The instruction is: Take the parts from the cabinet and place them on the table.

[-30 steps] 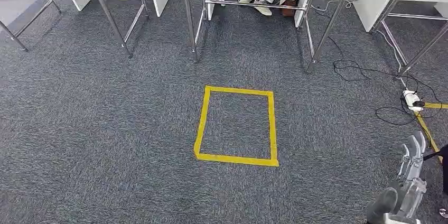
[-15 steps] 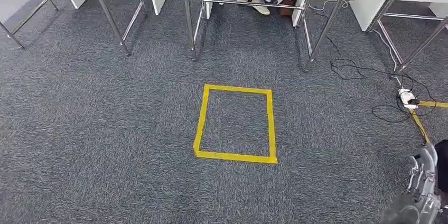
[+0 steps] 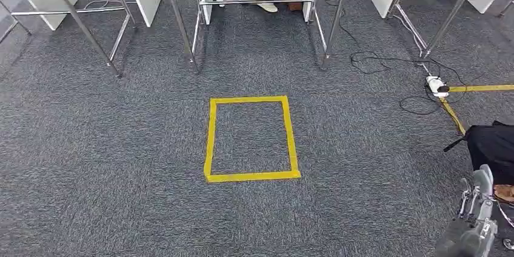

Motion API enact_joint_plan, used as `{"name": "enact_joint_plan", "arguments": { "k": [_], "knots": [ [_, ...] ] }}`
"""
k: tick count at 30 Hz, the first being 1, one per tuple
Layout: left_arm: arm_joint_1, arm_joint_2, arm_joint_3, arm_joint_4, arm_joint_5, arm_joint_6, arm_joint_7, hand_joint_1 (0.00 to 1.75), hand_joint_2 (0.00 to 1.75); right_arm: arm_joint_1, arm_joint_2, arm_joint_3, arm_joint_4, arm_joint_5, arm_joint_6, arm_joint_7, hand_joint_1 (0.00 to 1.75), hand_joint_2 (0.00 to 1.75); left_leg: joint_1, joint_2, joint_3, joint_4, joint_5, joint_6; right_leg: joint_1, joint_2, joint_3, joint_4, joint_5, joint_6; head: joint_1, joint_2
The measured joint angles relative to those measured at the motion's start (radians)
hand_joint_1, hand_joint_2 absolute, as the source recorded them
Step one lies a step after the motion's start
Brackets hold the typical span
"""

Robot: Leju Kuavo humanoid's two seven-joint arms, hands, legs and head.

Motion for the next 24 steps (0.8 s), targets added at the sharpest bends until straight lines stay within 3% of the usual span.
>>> {"name": "enact_joint_plan", "arguments": {
  "k": [1,2,4,5,6,9,10,11,12,13,15,16,17,18,19,20,21,23,24],
  "knots": [
    [0.0,0.0,0.0,0.0,0.003,0.005,0.003,0.0,0.0,-0.002,-0.002,0.0,0.014,-0.004,0.002,0.0,0.0,0.0,0.0,0.0,-0.009,0.02,0.006,0.004,0.003,0.011,0.0,0.0,0.001,-0.001,0.001,0.0],
    [0.0,-0.001,0.0,0.0,0.003,0.011,0.006,0.0,0.0,-0.007,-0.003,0.0,0.027,-0.007,0.005,-0.002,0.0,0.0,-0.001,-0.003,0.005,-0.012,0.036,0.01,0.005,0.024,0.002,0.0,0.001,-0.001,0.0,0.0],
    [0.0,-0.002,0.0,0.001,0.003,0.016,0.014,0.0,0.0,-0.017,-0.005,0.0,0.045,-0.013,0.007,-0.003,0.0,0.0,-0.003,-0.023,0.081,-0.171,0.129,0.026,0.009,0.049,0.006,0.0,0.001,-0.001,0.0,0.0],
    [0.0,-0.002,0.0,0.001,0.0,0.024,0.024,0.0,0.0,-0.024,-0.009,0.001,0.058,-0.019,0.008,-0.003,0.0,0.0,-0.004,-0.063,0.121,-0.257,0.166,0.039,0.009,0.061,0.007,0.0,0.001,0.0,0.001,0.0],
    [0.0,-0.001,0.0,0.002,-0.002,0.03,0.034,0.0,0.0,-0.032,-0.012,0.002,0.076,-0.026,0.007,-0.003,0.0,0.0,0.0,-0.106,0.133,-0.278,0.155,0.05,0.016,0.069,0.002,0.003,0.003,0.005,0.005,0.0],
    [-0.004,-0.006,0.0,0.002,-0.003,0.054,0.055,0.0,0.0,-0.058,-0.029,0.002,0.144,0.021,-0.083,0.016,0.0,0.0,-0.008,-0.078,0.133,-0.291,0.155,0.049,0.002,0.103,-0.014,-0.001,0.014,0.021,-0.004,0.0],
    [-0.005,-0.01,0.001,0.002,-0.001,0.062,0.057,0.0,0.0,-0.079,-0.038,0.0,0.205,0.048,-0.136,0.023,0.0,0.0,-0.008,-0.059,0.136,-0.303,0.162,0.053,0.005,0.119,-0.022,-0.009,0.021,0.032,-0.003,0.0],
    [-0.007,-0.013,0.001,0.002,-0.001,0.066,0.059,0.0,0.0,-0.095,-0.048,-0.002,0.255,0.049,-0.161,0.014,0.0,0.0,0.002,-0.041,0.141,-0.32,0.174,0.053,0.005,0.083,-0.027,0.008,0.012,0.03,-0.002,0.0],
    [-0.007,-0.016,0.001,0.003,-0.001,0.066,0.06,0.0,0.0,-0.116,-0.059,-0.005,0.304,0.046,-0.179,-0.002,0.0,0.0,0.0,-0.031,0.14,-0.325,0.176,0.058,0.007,0.027,-0.05,0.045,-0.012,0.029,-0.001,0.0],
    [-0.006,-0.016,0.001,0.003,-0.001,0.067,0.061,0.0,0.0,-0.137,-0.066,-0.006,0.35,0.043,-0.185,-0.012,0.0,0.0,-0.002,-0.013,0.138,-0.324,0.178,0.059,0.006,0.001,-0.086,0.115,-0.049,0.027,0.005,0.0],
    [-0.004,-0.019,0.001,0.003,0.0,0.067,0.062,0.0,0.0,-0.157,-0.076,-0.007,0.416,0.039,-0.185,-0.015,0.0,0.0,-0.005,0.016,0.135,-0.324,0.178,0.059,0.002,-0.013,-0.159,0.271,-0.107,0.031,0.006,0.0],
    [-0.004,-0.019,0.001,0.003,0.0,0.067,0.064,0.0,0.0,-0.161,-0.079,-0.007,0.445,0.02,-0.164,0.009,0.0,0.0,-0.005,0.03,0.134,-0.323,0.178,0.059,0.0,-0.014,-0.177,0.314,-0.113,0.039,0.007,0.0],
    [-0.004,-0.019,0.001,0.003,0.0,0.067,0.067,0.0,0.0,-0.18,-0.087,-0.011,0.5,-0.007,-0.133,0.049,0.0,0.0,-0.005,0.046,0.134,-0.323,0.178,0.059,-0.001,-0.015,-0.167,0.298,-0.101,0.049,0.006,0.0],
    [-0.005,-0.019,0.001,0.003,0.0,0.069,0.076,0.0,0.0,-0.218,-0.097,-0.015,0.588,0.002,-0.148,0.079,0.0,0.0,-0.005,0.062,0.135,-0.323,0.177,0.059,-0.004,-0.02,-0.128,0.23,-0.069,0.062,0.008,0.0],
    [-0.006,-0.021,0.001,0.004,-0.004,0.073,0.086,0.0,0.0,-0.265,-0.111,-0.022,0.719,0.019,-0.179,0.093,0.0,0.0,-0.005,0.077,0.137,-0.323,0.177,0.058,-0.005,-0.033,-0.076,0.133,-0.033,0.071,0.008,0.0],
    [-0.007,-0.023,0.001,0.004,-0.007,0.078,0.095,0.0,0.0,-0.31,-0.123,-0.029,0.837,0.036,-0.203,0.131,0.0,0.0,-0.005,0.088,0.138,-0.321,0.176,0.055,-0.006,-0.061,-0.022,0.037,-0.005,0.076,0.008,0.0],
    [-0.009,-0.023,0.001,0.004,-0.012,0.084,0.104,0.0,0.0,-0.346,-0.134,-0.032,0.967,0.053,-0.224,0.195,0.0,0.0,-0.012,0.097,0.138,-0.315,0.173,0.05,-0.003,-0.108,0.0,-0.018,-0.003,0.063,0.008,0.0],
    [-0.009,-0.024,0.0,0.005,-0.025,0.087,0.117,0.0,0.0,-0.368,-0.146,-0.032,1.157,0.093,-0.242,0.363,0.0,0.0,-0.013,0.105,0.14,-0.314,0.169,0.035,0.003,-0.089,-0.003,-0.014,0.004,0.042,0.005,0.0],
    [-0.009,-0.024,-0.001,0.005,-0.034,0.088,0.125,0.0,0.0,-0.367,-0.149,-0.031,1.222,0.116,-0.252,0.44,0.0,0.0,-0.011,0.108,0.142,-0.314,0.17,0.031,0.006,-0.085,-0.005,-0.013,0.004,0.038,0.006,0.0]
  ]
}}
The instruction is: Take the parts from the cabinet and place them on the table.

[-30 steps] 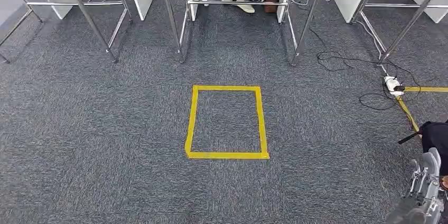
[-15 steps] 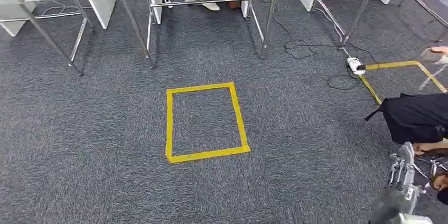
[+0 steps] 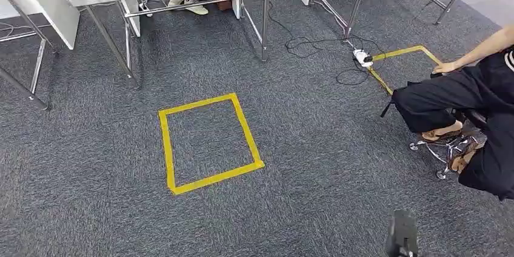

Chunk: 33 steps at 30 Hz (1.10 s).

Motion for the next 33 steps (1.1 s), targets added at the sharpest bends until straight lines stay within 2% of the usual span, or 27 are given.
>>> {"name": "enact_joint_plan", "arguments": {
  "k": [1,2,3,4,5,6,7,8,9,10,11,12,13,16,17,18,19,21,22,23,24,26,27,28,31,32,33],
  "knots": [
    [0.001,0.0,-0.003,0.0,-0.013,0.002,0.015,0.0,0.0,0.002,0.0,0.003,0.068,0.02,-0.001,0.092,0.0,0.0,0.002,0.007,0.001,-0.001,0.0,-0.007,0.001,0.009,-0.002,-0.001,0.003,-0.008,0.0,0.0],
    [0.004,0.0,-0.009,0.001,-0.031,0.002,0.03,0.0,0.0,0.006,0.003,0.009,0.122,0.035,0.0,0.182,0.0,0.0,0.008,-0.008,-0.005,0.005,-0.009,-0.016,-0.012,0.019,0.009,-0.005,0.01,-0.019,0.0,0.0],
    [0.005,0.001,-0.017,0.001,-0.05,0.002,0.041,0.0,0.0,0.013,0.01,0.016,0.159,0.045,0.0,0.258,0.0,0.0,0.009,-0.062,-0.014,0.035,-0.04,-0.024,-0.012,0.028,0.004,-0.005,0.012,-0.021,-0.008,0.0],
    [0.009,0.001,-0.025,0.001,-0.066,-0.001,0.05,0.0,0.0,0.015,0.014,0.023,0.195,0.053,0.0,0.332,0.0,0.0,0.01,-0.091,-0.038,0.096,-0.086,-0.027,-0.011,0.036,0.001,-0.004,0.015,-0.027,-0.011,0.0],
    [0.013,0.002,-0.032,0.001,-0.072,-0.003,0.056,0.0,0.0,0.014,0.022,0.027,0.226,0.057,0.0,0.379,0.0,0.0,0.01,-0.106,-0.078,0.189,-0.136,-0.029,-0.01,0.05,-0.003,-0.004,0.017,-0.03,-0.01,0.0],
    [0.016,0.002,-0.037,0.002,-0.076,-0.004,0.059,0.0,0.0,0.015,0.027,0.03,0.248,0.059,-0.001,0.397,0.0,0.0,0.01,-0.109,-0.113,0.269,-0.169,-0.029,-0.009,0.065,-0.006,-0.003,0.017,-0.03,-0.011,0.0],
    [0.018,0.002,-0.042,0.002,-0.077,-0.004,0.062,0.0,0.0,0.015,0.032,0.034,0.269,0.062,-0.001,0.41,0.0,0.0,0.01,-0.109,-0.136,0.322,-0.181,-0.028,-0.006,0.08,-0.008,-0.003,0.019,-0.033,-0.011,0.0],
    [0.02,0.003,-0.045,0.002,-0.077,-0.004,0.063,0.0,0.0,0.015,0.035,0.038,0.288,0.064,-0.001,0.418,0.0,0.0,0.01,-0.11,-0.137,0.322,-0.168,-0.025,-0.005,0.095,-0.008,-0.002,0.019,-0.033,-0.011,0.0],
    [0.02,0.004,-0.046,0.002,-0.077,-0.004,0.064,0.0,0.0,0.015,0.035,0.042,0.3,0.065,-0.001,0.424,0.0,0.0,0.01,-0.114,-0.116,0.276,-0.132,-0.02,-0.005,0.111,-0.007,0.0,0.019,-0.033,-0.011,0.0],
    [0.02,0.005,-0.048,0.002,-0.079,-0.004,0.064,0.0,0.0,0.014,0.038,0.045,0.313,0.065,-0.001,0.427,0.0,0.0,0.01,-0.123,-0.075,0.191,-0.082,-0.014,-0.004,0.128,-0.006,0.003,0.019,-0.033,-0.011,0.0],
    [0.02,0.005,-0.051,0.002,-0.079,-0.004,0.064,0.0,0.0,0.013,0.04,0.047,0.321,0.066,-0.001,0.428,0.0,0.0,0.01,-0.147,-0.028,0.094,-0.034,-0.007,-0.004,0.142,-0.005,0.004,0.019,-0.032,-0.011,0.0],
    [0.02,0.008,-0.055,0.002,-0.079,-0.004,0.065,0.0,0.0,0.011,0.044,0.049,0.328,0.067,-0.001,0.43,0.0,0.0,0.011,-0.201,0.004,0.028,-0.022,0.001,-0.005,0.154,-0.006,0.004,0.02,-0.031,-0.01,0.0],
    [0.02,0.008,-0.056,0.002,-0.079,-0.005,0.065,0.0,0.0,0.006,0.043,0.049,0.334,0.068,-0.001,0.43,0.0,0.0,0.013,-0.204,0.009,0.01,-0.027,0.003,0.006,0.165,-0.013,0.011,0.021,-0.028,-0.008,0.0],
    [0.018,0.008,-0.062,0.002,-0.079,-0.005,0.066,0.0,0.0,0.008,0.044,0.05,0.35,0.068,-0.001,0.431,0.0,0.0,0.002,-0.175,0.004,0.016,-0.024,0.009,-0.008,0.196,-0.026,0.005,0.033,-0.005,-0.009,0.0],
    [0.017,0.006,-0.063,0.002,-0.079,-0.005,0.066,0.0,0.0,0.009,0.042,0.05,0.356,0.068,-0.002,0.432,0.0,0.0,0.013,-0.158,0.006,0.002,-0.014,0.019,-0.004,0.194,-0.034,0.009,0.032,0.0,-0.01,0.0],
    [0.016,0.007,-0.063,0.002,-0.079,-0.005,0.066,0.0,0.0,0.009,0.044,0.05,0.36,0.068,-0.002,0.438,0.0,0.0,0.012,-0.147,0.007,-0.002,-0.009,0.024,-0.001,0.135,-0.049,0.035,0.016,-0.002,-0.007,0.0],
    [0.017,0.007,-0.064,0.002,-0.082,-0.005,0.067,0.0,0.0,0.006,0.044,0.05,0.362,0.068,0.002,0.455,0.0,0.0,0.01,-0.134,0.005,-0.002,-0.007,0.031,-0.001,0.097,-0.076,0.088,-0.018,-0.006,-0.001,0.0],
    [0.024,0.009,-0.075,0.003,-0.131,0.002,0.11,0.0,0.0,-0.003,0.048,0.053,0.367,0.077,-0.006,0.524,0.0,0.0,0.004,-0.098,0.0,-0.001,-0.007,0.032,-0.004,0.074,-0.156,0.261,-0.095,-0.01,-0.001,0.0],
    [0.025,0.009,-0.089,0.003,-0.169,0.009,0.146,0.0,0.0,-0.003,0.054,0.056,0.367,0.079,-0.009,0.551,0.0,0.0,0.003,-0.084,-0.003,0.0,-0.007,0.032,-0.004,0.072,-0.181,0.321,-0.113,-0.006,0.0,0.0],
    [0.026,0.01,-0.106,0.003,-0.205,0.014,0.183,0.0,0.0,0.001,0.06,0.061,0.369,0.11,-0.011,0.574,0.0,0.0,0.003,-0.071,-0.004,0.0,-0.007,0.032,-0.005,0.071,-0.18,0.334,-0.112,0.001,0.0,0.0],
    [0.027,0.01,-0.124,0.003,-0.236,0.018,0.218,0.0,0.0,0.007,0.062,0.077,0.371,0.158,-0.013,0.589,0.0,0.0,0.002,-0.059,-0.004,0.0,-0.007,0.031,-0.005,0.069,-0.155,0.297,-0.097,0.008,0.0,0.0],
    [0.027,0.009,-0.157,0.003,-0.28,0.023,0.28,0.0,0.0,0.011,0.067,0.126,0.373,0.232,-0.01,0.598,0.0,0.0,0.002,-0.035,-0.001,0.0,-0.008,0.03,-0.004,0.047,-0.047,0.115,-0.037,0.021,0.0,0.0],
    [0.027,0.008,-0.172,0.004,-0.301,0.021,0.309,0.0,0.0,0.007,0.07,0.147,0.373,0.249,-0.009,0.602,0.0,0.0,-0.002,-0.024,0.003,0.001,-0.009,0.027,-0.001,-0.002,0.011,0.022,-0.017,0.02,0.0,0.0],
    [0.03,0.007,-0.189,0.004,-0.325,0.017,0.336,0.0,0.0,0.002,0.072,0.164,0.373,0.262,-0.005,0.606,0.0,0.0,-0.012,-0.013,0.002,0.004,-0.014,0.019,0.003,-0.034,0.022,0.003,-0.014,0.006,-0.001,0.0],
    [0.031,0.001,-0.238,0.005,-0.375,0.011,0.38,0.0,0.0,0.003,0.073,0.193,0.375,0.262,0.0,0.613,0.0,0.0,-0.007,0.01,0.01,0.0,-0.012,0.005,0.005,0.003,0.007,0.003,-0.009,-0.012,-0.006,0.0],
    [0.032,-0.001,-0.251,0.005,-0.384,0.011,0.392,0.0,0.0,0.004,0.074,0.196,0.376,0.262,0.003,0.613,0.0,0.0,-0.008,0.019,0.012,0.0,-0.014,-0.003,0.002,0.016,0.008,-0.004,-0.003,-0.022,-0.005,0.0],
    [0.033,-0.001,-0.263,0.005,-0.39,0.011,0.398,0.0,0.0,0.004,0.074,0.201,0.377,0.268,0.008,0.612,0.0,0.0,-0.002,-0.033,0.006,0.017,-0.031,-0.013,-0.007,0.027,0.017,-0.008,0.004,-0.029,-0.007,0.0]
  ]
}}
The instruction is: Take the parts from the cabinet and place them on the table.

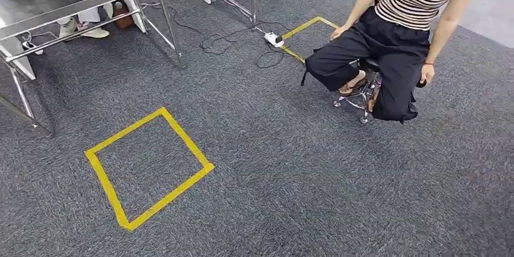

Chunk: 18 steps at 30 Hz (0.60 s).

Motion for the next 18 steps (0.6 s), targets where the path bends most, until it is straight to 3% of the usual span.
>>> {"name": "enact_joint_plan", "arguments": {
  "k": [1,2,4,5,6,8,9,10,12,14,15,16,17,18],
  "knots": [
    [0.003,-0.001,-0.008,0.0,-0.004,0.0,0.006,0.0,0.0,-0.002,-0.002,0.007,0.0,0.008,0.006,-0.001,0.0,0.0,0.003,-0.046,-0.02,0.047,-0.041,-0.003,-0.001,0.009,-0.004,0.002,0.005,-0.008,-0.006,0.0],
    [0.007,-0.002,-0.014,0.0,-0.008,0.0,0.011,0.0,0.0,-0.004,-0.003,0.013,0.0,0.014,0.009,-0.002,0.0,0.0,0.006,-0.067,-0.05,0.12,-0.087,-0.005,0.0,0.02,-0.008,0.002,0.007,-0.011,-0.006,0.0],
    [0.011,-0.005,-0.025,0.001,-0.009,0.002,0.022,0.0,0.0,-0.006,-0.003,0.024,0.0,0.022,0.014,-0.002,0.0,0.0,0.007,-0.08,-0.121,0.28,-0.153,-0.009,0.003,0.046,-0.012,0.002,0.01,-0.014,-0.006,0.0],
    [0.014,-0.006,-0.027,0.001,-0.009,0.004,0.027,0.0,0.0,-0.005,-0.003,0.026,0.001,0.023,0.015,-0.001,0.0,0.0,0.009,-0.081,-0.138,0.312,-0.151,-0.01,0.003,0.06,-0.012,0.003,0.01,-0.013,-0.005,0.0],
    [0.016,-0.007,-0.028,0.001,-0.009,0.005,0.03,0.0,0.0,-0.004,-0.003,0.031,0.002,0.024,0.016,0.0,0.0,0.0,0.011,-0.081,-0.128,0.288,-0.123,-0.009,0.003,0.075,-0.01,0.004,0.01,-0.013,-0.006,0.0],
    [0.017,-0.008,-0.033,0.001,-0.009,0.006,0.032,0.0,0.0,-0.005,-0.003,0.037,0.003,0.024,0.017,0.001,0.0,0.0,0.016,-0.093,-0.062,0.143,-0.031,-0.007,0.003,0.103,-0.009,0.01,0.01,-0.012,-0.006,0.0],
    [0.017,-0.008,-0.034,0.001,-0.009,0.006,0.032,0.0,0.0,-0.007,-0.003,0.04,0.003,0.024,0.017,0.001,0.0,0.0,0.021,-0.127,-0.023,0.055,0.011,-0.005,0.002,0.116,-0.01,0.015,0.009,-0.011,-0.006,0.0],
    [0.019,-0.008,-0.035,0.001,-0.009,0.006,0.032,0.0,0.0,-0.01,-0.002,0.042,0.003,0.027,0.017,0.002,0.0,0.0,0.023,-0.178,-0.008,0.019,0.003,-0.002,0.01,0.128,-0.017,0.022,0.007,-0.007,-0.005,0.0],
    [0.019,-0.01,-0.041,0.001,-0.01,0.004,0.032,0.0,0.0,-0.014,-0.002,0.043,0.003,0.03,0.017,0.007,0.0,0.0,0.018,-0.159,-0.013,0.013,0.001,0.001,0.005,0.148,-0.037,0.025,0.013,0.009,-0.003,0.0],
    [0.018,-0.012,-0.045,0.001,-0.013,-0.001,0.032,0.0,0.0,-0.007,-0.002,0.045,0.004,0.03,0.017,0.012,0.0,0.0,0.014,-0.138,-0.013,0.009,0.008,0.016,0.0,0.17,-0.052,0.02,0.021,0.026,-0.003,0.0],
    [0.018,-0.015,-0.049,0.001,-0.016,-0.001,0.032,0.0,0.0,-0.005,-0.004,0.045,0.005,0.029,0.016,0.016,0.0,0.0,0.023,-0.118,-0.013,-0.002,0.018,0.027,-0.002,0.159,-0.055,0.032,0.016,0.029,-0.003,0.0],
    [0.018,-0.015,-0.051,0.001,-0.021,-0.003,0.032,0.0,0.0,-0.005,-0.003,0.046,0.005,0.029,0.016,0.017,0.0,0.0,0.019,-0.111,-0.014,-0.005,0.019,0.034,0.005,0.107,-0.074,0.069,-0.008,0.024,0.001,0.0],
    [0.019,-0.016,-0.053,0.001,-0.024,-0.007,0.032,0.0,0.0,-0.008,-0.003,0.046,0.006,0.028,0.015,0.019,0.0,0.0,0.017,-0.094,-0.016,-0.005,0.02,0.04,0.004,0.074,-0.112,0.142,-0.047,0.017,0.008,0.0],
    [0.02,-0.017,-0.055,0.002,-0.025,-0.009,0.032,0.0,0.0,-0.01,-0.003,0.046,0.006,0.027,0.015,0.02,0.0,0.0,0.013,-0.077,-0.018,-0.005,0.02,0.04,0.003,0.057,-0.154,0.231,-0.085,0.013,0.009,0.0]
  ]
}}
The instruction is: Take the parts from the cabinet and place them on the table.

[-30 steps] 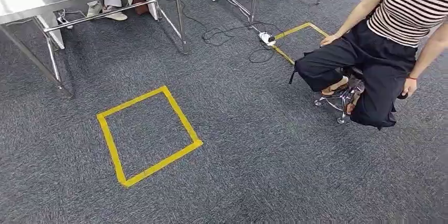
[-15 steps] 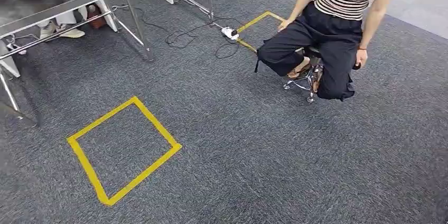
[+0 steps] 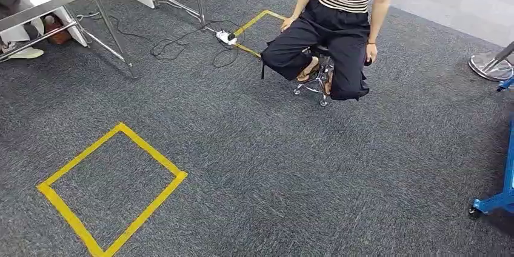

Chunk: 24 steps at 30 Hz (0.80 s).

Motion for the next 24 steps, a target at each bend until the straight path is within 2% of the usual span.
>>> {"name": "enact_joint_plan", "arguments": {
  "k": [1,2,3,4,5,6,7,8,11,12,13,14,15,16,17,18,19,20,21,22,23,24],
  "knots": [
    [0.0,0.0,-0.001,0.0,-0.001,-0.003,0.001,0.0,0.0,-0.001,0.0,0.0,0.0,0.0,0.0,0.0,0.0,0.0,-0.003,0.016,-0.002,0.0,0.0,0.0,-0.001,-0.007,-0.033,0.074,-0.026,0.0,-0.001,0.0],
    [0.0,0.001,-0.001,0.0,-0.001,-0.006,0.002,0.0,0.0,0.0,0.0,0.0,0.0,-0.001,0.0,0.0,0.0,0.0,-0.005,0.03,-0.003,0.0,0.0,0.0,-0.002,-0.011,-0.049,0.118,-0.037,0.005,0.0,0.0],
    [0.0,0.001,-0.002,0.0,-0.001,-0.006,0.003,0.0,0.0,0.003,0.0,0.0,0.0,-0.001,0.0,0.001,0.0,0.0,-0.005,0.044,-0.003,0.001,0.0,0.0,-0.004,-0.014,-0.039,0.109,-0.03,0.012,0.0,0.0],
    [0.0,0.001,-0.002,0.0,-0.001,-0.007,0.006,0.0,0.0,0.004,0.0,0.0,0.0,-0.001,0.0,0.003,0.0,0.0,-0.005,0.055,-0.002,0.001,0.0,-0.001,-0.005,-0.017,-0.006,0.056,-0.009,0.02,0.001,0.0],
    [-0.001,0.0,-0.002,0.0,-0.001,-0.007,0.008,0.0,0.0,0.004,-0.001,0.0,0.0,-0.001,0.0,0.003,0.0,0.0,-0.005,0.067,0.0,0.001,-0.001,-0.001,-0.006,-0.027,0.047,-0.036,0.024,0.028,0.001,0.0],
    [-0.001,0.0,-0.002,0.0,-0.001,-0.009,0.008,0.0,0.0,0.003,-0.002,0.0,0.0,-0.001,0.0,0.003,0.0,0.0,-0.005,0.078,0.002,0.001,-0.002,-0.004,-0.006,-0.055,0.107,-0.14,0.054,0.032,0.002,0.0],
    [-0.001,0.0,-0.002,0.0,-0.001,-0.01,0.009,0.0,0.0,0.0,-0.002,0.0,0.0,-0.001,0.0,0.003,0.0,0.0,-0.01,0.086,0.004,0.002,-0.004,-0.009,-0.003,-0.105,0.145,-0.209,0.063,0.025,0.003,0.0],
    [-0.001,-0.001,-0.002,0.0,-0.001,-0.01,0.01,0.0,0.0,-0.003,-0.002,0.0,0.0,-0.001,0.0,0.004,0.0,0.0,-0.015,0.097,0.004,0.004,-0.008,-0.018,0.003,-0.094,0.146,-0.211,0.069,0.018,0.0,0.0],
    [-0.005,-0.003,-0.002,0.0,-0.001,-0.01,0.011,0.0,0.0,0.003,-0.004,0.0,0.002,-0.001,-0.001,0.007,0.0,0.0,-0.01,0.119,0.011,0.0,-0.006,-0.034,0.007,-0.065,0.132,-0.211,0.072,0.004,-0.005,0.0],
    [-0.005,-0.004,-0.002,0.0,-0.001,-0.01,0.011,0.0,0.0,0.004,-0.004,0.0,0.002,-0.001,-0.002,0.007,0.0,0.0,-0.004,0.113,0.009,0.006,-0.015,-0.042,-0.005,-0.051,0.149,-0.22,0.082,-0.009,-0.002,0.0],
    [-0.005,-0.003,-0.002,0.0,-0.001,-0.011,0.011,0.0,0.0,0.004,-0.005,0.0,0.002,0.0,-0.002,0.009,0.0,0.0,-0.002,0.064,0.004,0.03,-0.037,-0.047,-0.004,-0.042,0.144,-0.221,0.083,-0.012,-0.009,0.0],
    [-0.003,-0.004,-0.002,0.0,-0.001,-0.012,0.011,0.0,0.0,0.003,-0.006,0.0,0.002,0.0,-0.004,0.011,0.0,0.0,0.001,0.027,-0.021,0.089,-0.081,-0.049,-0.005,-0.035,0.142,-0.219,0.089,-0.021,-0.014,0.0],
    [-0.001,-0.003,-0.002,0.0,-0.001,-0.013,0.011,0.0,0.0,0.001,-0.005,0.0,0.002,0.0,-0.004,0.011,0.0,0.0,0.001,0.007,-0.057,0.174,-0.127,-0.051,-0.003,-0.022,0.14,-0.219,0.089,-0.022,-0.013,0.0],
    [0.0,-0.003,-0.002,0.0,0.0,-0.013,0.012,0.0,0.0,0.002,-0.005,0.0,0.002,0.0,-0.005,0.011,0.0,0.0,0.001,-0.002,-0.097,0.259,-0.163,-0.053,-0.001,-0.009,0.138,-0.219,0.089,-0.022,-0.015,0.0],
    [0.0,-0.003,-0.002,0.0,0.0,-0.013,0.013,0.0,0.0,0.003,-0.004,0.0,0.002,0.0,-0.005,0.011,0.0,0.0,0.001,-0.005,-0.125,0.316,-0.176,-0.053,0.001,0.003,0.138,-0.218,0.089,-0.022,-0.014,0.0],
    [0.001,-0.003,-0.002,0.0,0.001,-0.014,0.015,0.0,0.0,0.005,-0.004,0.0,0.003,0.0,-0.005,0.011,0.0,0.0,0.001,-0.005,-0.13,0.321,-0.164,-0.052,0.001,0.015,0.138,-0.217,0.089,-0.022,-0.013,0.0],
    [0.001,-0.003,-0.002,0.0,0.001,-0.015,0.017,0.0,0.0,0.006,-0.005,0.0,0.003,0.0,-0.005,0.011,0.0,0.0,0.001,-0.006,-0.115,0.284,-0.131,-0.05,0.001,0.028,0.139,-0.215,0.089,-0.022,-0.015,0.0],
    [0.001,-0.003,-0.002,0.0,0.002,-0.016,0.018,0.0,0.0,0.007,-0.005,0.0,0.003,0.001,-0.005,0.011,0.0,0.0,0.003,-0.01,-0.08,0.208,-0.082,-0.048,0.001,0.043,0.139,-0.212,0.089,-0.021,-0.014,0.0],
    [0.0,-0.003,-0.002,0.0,0.003,-0.015,0.02,0.0,0.0,0.006,-0.004,0.0,0.003,0.003,-0.004,0.01,0.0,0.0,0.006,-0.027,-0.034,0.109,-0.03,-0.045,0.001,0.058,0.14,-0.208,0.088,-0.021,-0.014,0.0],
    [0.0,-0.002,-0.001,0.0,0.014,-0.012,0.002,0.0,0.0,0.004,-0.003,0.0,0.003,0.002,-0.009,-0.008,0.0,0.0,0.01,-0.078,-0.006,0.041,-0.01,-0.041,0.0,0.071,0.135,-0.206,0.088,-0.02,-0.014,0.0],
    [0.0,0.0,-0.001,0.0,0.034,-0.008,-0.043,0.0,0.0,0.0,-0.002,0.0,0.003,-0.004,-0.019,-0.048,0.0,0.0,0.012,-0.098,0.002,0.018,-0.017,-0.041,0.012,0.08,0.128,-0.197,0.087,-0.015,-0.012,0.0],
    [-0.002,0.002,-0.001,-0.001,0.043,-0.006,-0.074,0.0,0.0,-0.002,0.0,0.0,0.003,-0.006,-0.027,-0.076,0.0,0.0,0.008,-0.085,-0.004,0.024,-0.017,-0.041,0.004,0.09,0.118,-0.199,0.091,-0.008,-0.013,0.0]
  ]
}}
